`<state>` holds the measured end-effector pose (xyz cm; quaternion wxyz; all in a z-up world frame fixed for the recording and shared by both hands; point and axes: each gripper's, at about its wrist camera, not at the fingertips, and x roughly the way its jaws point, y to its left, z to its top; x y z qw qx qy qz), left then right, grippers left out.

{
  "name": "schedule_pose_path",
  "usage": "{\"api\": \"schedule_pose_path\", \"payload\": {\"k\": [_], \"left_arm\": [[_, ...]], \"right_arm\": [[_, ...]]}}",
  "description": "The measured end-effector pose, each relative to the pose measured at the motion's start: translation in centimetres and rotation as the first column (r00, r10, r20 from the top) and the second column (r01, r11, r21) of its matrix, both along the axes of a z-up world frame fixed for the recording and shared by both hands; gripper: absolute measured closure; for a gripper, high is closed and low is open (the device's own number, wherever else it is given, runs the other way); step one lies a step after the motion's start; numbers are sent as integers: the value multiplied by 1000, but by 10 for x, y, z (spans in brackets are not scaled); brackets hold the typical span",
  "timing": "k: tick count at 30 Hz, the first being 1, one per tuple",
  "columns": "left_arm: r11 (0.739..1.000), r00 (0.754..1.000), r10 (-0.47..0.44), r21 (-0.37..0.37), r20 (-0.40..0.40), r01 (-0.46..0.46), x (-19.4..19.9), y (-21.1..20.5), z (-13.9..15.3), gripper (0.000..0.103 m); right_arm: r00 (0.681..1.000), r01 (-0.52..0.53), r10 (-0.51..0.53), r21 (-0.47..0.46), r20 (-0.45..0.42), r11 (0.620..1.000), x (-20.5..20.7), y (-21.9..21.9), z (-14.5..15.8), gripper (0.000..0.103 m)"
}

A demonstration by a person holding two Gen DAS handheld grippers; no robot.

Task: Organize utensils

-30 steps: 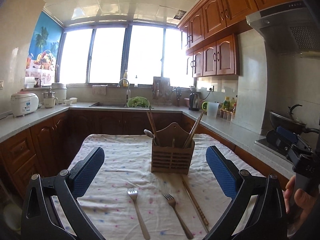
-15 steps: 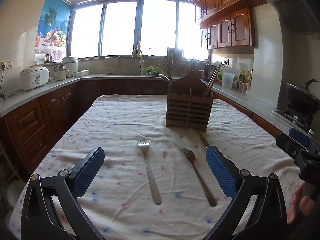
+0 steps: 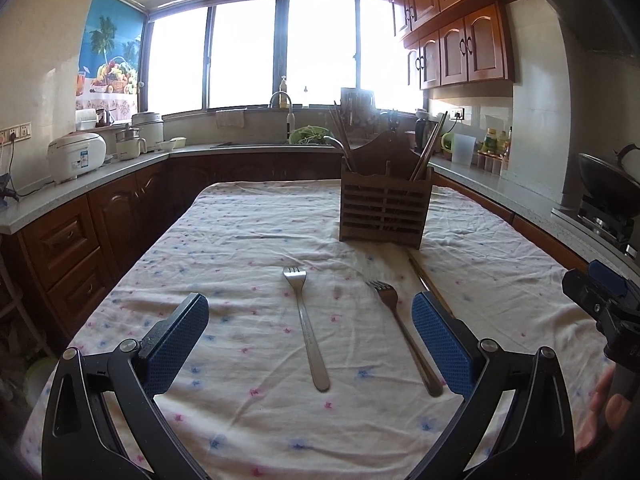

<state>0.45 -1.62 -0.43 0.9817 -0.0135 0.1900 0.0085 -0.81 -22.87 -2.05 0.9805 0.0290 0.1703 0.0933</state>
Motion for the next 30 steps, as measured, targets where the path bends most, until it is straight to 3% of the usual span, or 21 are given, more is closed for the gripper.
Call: {"api": "schedule_pose_path", "payload": {"k": [16,30], "left_arm": [[999,998,20,38,61,-23,-14,-6,10,0],[999,998,32,33,55,-34,-14,-4,12,0]], "right_arm": [[999,-4,4,5,43,1000,-11,-1,4,0],[999,-11,11,9,53,1000,-12,0,3,0]]}}
